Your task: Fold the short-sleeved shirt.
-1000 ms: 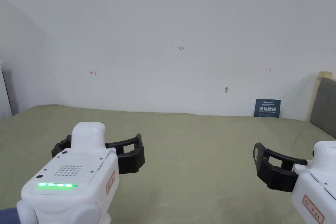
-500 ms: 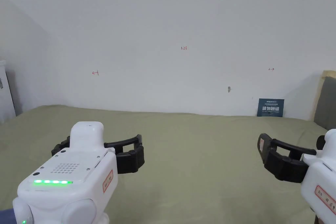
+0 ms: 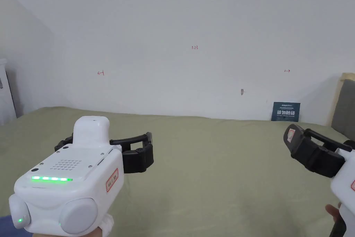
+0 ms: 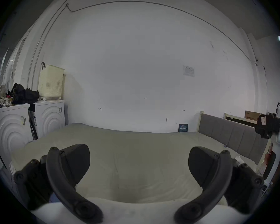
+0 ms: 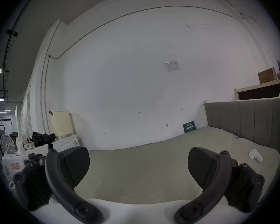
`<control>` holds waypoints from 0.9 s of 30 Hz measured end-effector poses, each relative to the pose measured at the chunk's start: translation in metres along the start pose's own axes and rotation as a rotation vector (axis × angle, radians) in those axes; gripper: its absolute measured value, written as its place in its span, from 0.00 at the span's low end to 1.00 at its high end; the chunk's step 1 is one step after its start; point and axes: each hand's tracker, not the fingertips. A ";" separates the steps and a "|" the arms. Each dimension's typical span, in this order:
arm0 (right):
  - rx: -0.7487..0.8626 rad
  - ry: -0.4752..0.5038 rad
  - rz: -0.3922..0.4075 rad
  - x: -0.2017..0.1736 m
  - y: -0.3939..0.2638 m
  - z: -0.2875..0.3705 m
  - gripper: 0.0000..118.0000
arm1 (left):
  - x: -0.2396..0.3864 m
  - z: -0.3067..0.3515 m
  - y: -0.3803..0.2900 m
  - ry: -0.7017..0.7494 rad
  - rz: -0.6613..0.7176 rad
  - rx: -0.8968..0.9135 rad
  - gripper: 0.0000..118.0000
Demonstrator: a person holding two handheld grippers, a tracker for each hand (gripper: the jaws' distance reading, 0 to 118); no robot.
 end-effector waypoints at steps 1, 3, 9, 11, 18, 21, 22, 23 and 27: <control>-0.001 -0.005 0.003 0.000 0.002 0.000 1.00 | 0.000 0.000 0.000 0.009 -0.004 -0.004 1.00; -0.001 -0.036 0.017 0.001 0.007 -0.002 1.00 | -0.004 -0.002 -0.001 0.015 -0.008 -0.009 1.00; -0.018 -0.053 0.064 0.001 0.021 -0.004 1.00 | -0.006 -0.005 0.000 0.028 0.010 -0.020 1.00; -0.004 -0.072 0.088 0.003 0.020 -0.006 1.00 | -0.002 -0.002 0.004 0.033 0.001 -0.019 1.00; -0.017 -0.127 0.044 0.007 0.017 -0.018 1.00 | -0.002 -0.004 0.009 0.031 0.013 -0.011 1.00; -0.048 -0.164 0.050 0.004 0.012 -0.026 1.00 | -0.005 -0.004 0.009 0.015 0.033 -0.007 1.00; -0.066 -0.180 0.071 0.002 0.010 -0.028 1.00 | -0.003 -0.005 0.010 0.014 0.038 -0.007 1.00; -0.068 -0.189 0.089 0.001 0.008 -0.031 1.00 | -0.003 -0.005 0.010 0.017 0.042 -0.009 1.00; -0.080 -0.159 0.108 -0.004 0.003 -0.033 1.00 | 0.000 -0.007 0.008 0.005 0.040 -0.020 1.00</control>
